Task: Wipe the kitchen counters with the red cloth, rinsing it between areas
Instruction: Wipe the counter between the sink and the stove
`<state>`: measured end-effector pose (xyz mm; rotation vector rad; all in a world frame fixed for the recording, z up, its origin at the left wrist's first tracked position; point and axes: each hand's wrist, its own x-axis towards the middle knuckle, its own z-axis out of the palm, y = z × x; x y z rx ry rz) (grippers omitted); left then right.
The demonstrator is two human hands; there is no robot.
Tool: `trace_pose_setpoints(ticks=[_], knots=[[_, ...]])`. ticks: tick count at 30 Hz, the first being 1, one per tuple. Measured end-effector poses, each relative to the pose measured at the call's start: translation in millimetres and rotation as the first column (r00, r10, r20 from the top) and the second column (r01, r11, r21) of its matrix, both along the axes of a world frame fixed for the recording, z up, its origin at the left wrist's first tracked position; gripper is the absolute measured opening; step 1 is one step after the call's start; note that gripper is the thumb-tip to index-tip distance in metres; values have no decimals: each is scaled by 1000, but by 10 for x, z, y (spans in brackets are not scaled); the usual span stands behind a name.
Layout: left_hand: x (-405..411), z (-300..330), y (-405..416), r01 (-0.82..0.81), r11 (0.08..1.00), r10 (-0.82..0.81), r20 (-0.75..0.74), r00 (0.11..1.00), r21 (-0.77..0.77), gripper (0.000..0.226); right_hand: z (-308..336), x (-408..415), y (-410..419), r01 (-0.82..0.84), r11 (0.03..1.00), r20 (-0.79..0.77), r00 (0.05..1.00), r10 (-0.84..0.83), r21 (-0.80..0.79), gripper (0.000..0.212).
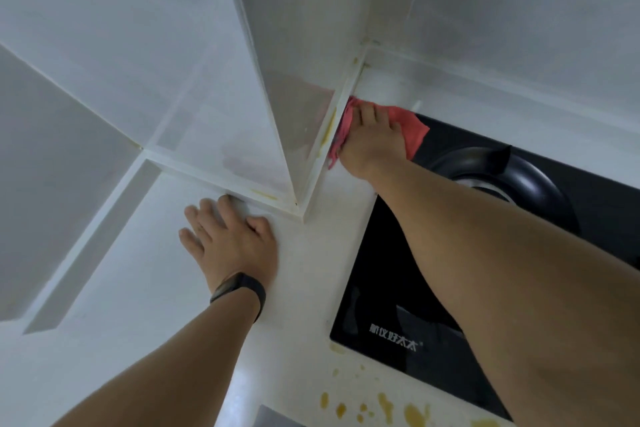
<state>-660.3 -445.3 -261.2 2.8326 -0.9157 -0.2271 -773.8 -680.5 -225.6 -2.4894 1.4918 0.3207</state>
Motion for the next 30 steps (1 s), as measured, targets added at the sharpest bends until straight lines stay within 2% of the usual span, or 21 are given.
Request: trace_pose_setpoints(ticks=[3, 7, 11, 14, 18, 22, 26, 30], knots=[[16, -26, -2, -7, 1000, 7, 6, 1000, 2, 44, -65, 52, -222, 4, 993, -14, 1000, -6, -122, 77], [15, -35, -16, 4, 1000, -4, 3, 1000, 14, 43, -92, 130, -502, 58, 988, -28, 998, -63, -142, 79], [13, -43, -8, -2, 1000, 2, 3, 1000, 9, 44, -194, 151, -703, 112, 974, 30, 994, -108, -196, 80], [24, -42, -18, -12, 1000, 12, 0, 1000, 24, 44, -211, 146, -806, 118, 975, 86, 991, -104, -189, 83], [26, -52, 0, -8, 1000, 7, 10, 1000, 29, 44, -237, 120, -851, 111, 971, 145, 986, -81, -214, 78], [13, -53, -21, -23, 1000, 23, 19, 1000, 0, 47, -170, 103, -908, 96, 978, 119, 990, -75, -187, 68], [0, -40, -27, -14, 1000, 14, 30, 999, -3, 53, -84, 37, -710, 37, 987, 106, 994, -21, -155, 61], [1, -9, -22, -12, 1000, 12, 4, 1000, 6, 50, -34, -152, -20, -84, 986, 121, 987, 102, -141, 58]])
